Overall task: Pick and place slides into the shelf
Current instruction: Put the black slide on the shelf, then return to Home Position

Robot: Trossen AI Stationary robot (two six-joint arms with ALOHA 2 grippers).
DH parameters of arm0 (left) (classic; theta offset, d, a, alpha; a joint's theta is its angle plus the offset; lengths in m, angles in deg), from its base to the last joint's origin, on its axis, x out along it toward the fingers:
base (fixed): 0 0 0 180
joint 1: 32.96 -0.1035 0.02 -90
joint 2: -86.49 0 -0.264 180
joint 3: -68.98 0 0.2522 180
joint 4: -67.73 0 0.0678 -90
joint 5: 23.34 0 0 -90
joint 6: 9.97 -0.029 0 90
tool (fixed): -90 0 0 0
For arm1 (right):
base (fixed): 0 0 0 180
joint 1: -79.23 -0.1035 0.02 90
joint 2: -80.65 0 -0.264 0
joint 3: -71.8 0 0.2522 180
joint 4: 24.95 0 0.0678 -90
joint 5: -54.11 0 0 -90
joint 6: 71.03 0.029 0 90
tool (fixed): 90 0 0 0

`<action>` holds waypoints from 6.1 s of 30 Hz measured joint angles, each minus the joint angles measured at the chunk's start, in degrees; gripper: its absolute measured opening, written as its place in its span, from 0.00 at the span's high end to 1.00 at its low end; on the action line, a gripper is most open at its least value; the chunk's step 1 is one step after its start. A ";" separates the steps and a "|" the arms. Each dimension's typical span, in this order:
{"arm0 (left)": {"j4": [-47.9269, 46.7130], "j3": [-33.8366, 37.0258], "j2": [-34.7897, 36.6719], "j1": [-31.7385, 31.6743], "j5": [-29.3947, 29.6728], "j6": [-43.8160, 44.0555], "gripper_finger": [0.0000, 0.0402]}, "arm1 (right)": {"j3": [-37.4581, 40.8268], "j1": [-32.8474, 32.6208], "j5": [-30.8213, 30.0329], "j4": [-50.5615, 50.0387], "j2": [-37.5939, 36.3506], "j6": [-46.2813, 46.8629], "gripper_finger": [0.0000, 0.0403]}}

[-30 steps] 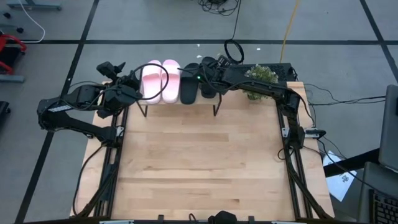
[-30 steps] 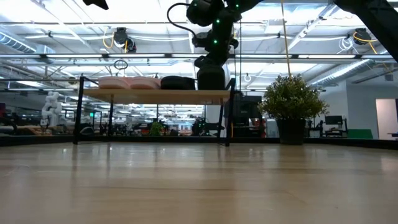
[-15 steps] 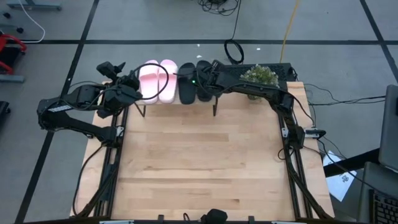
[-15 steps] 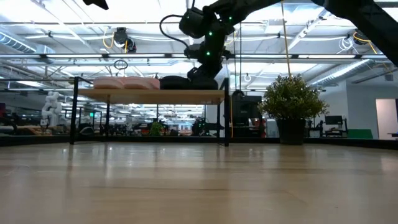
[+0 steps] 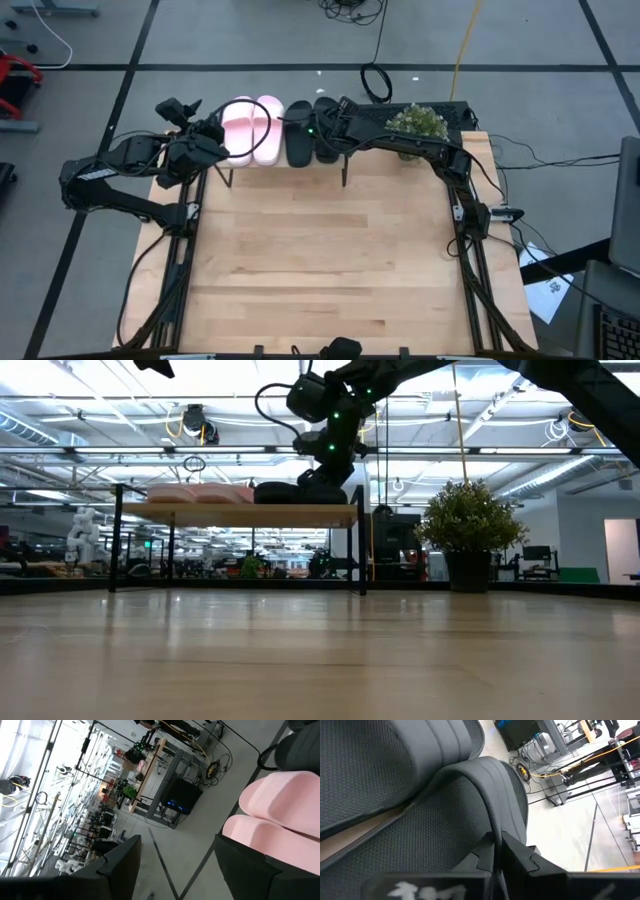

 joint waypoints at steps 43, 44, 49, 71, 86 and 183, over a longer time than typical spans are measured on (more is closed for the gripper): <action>-0.01 0.00 -0.02 0.04 0.02 0.09 0.36 | 0.09 -0.83 4.46 -1.39 -2.33 -2.73 0.53; 0.00 0.00 0.00 0.04 0.02 0.09 0.36 | 0.09 -0.83 4.51 -1.40 -2.51 -2.74 0.53; -0.02 0.00 0.00 0.04 0.02 0.09 0.36 | 0.09 -1.15 4.75 -1.42 -3.73 -2.74 0.53; -8.37 0.00 2.45 0.05 -0.87 3.41 0.36 | 0.07 -11.91 -2.53 -3.18 -13.33 -4.32 0.53; -22.06 0.10 24.27 0.07 -40.82 28.05 0.36 | 0.00 -26.48 0.47 -22.15 -29.82 6.92 0.53; 64.52 78.88 60.10 19.06 -73.42 23.26 0.36 | 105.23 -45.46 21.00 44.85 -121.59 18.11 0.53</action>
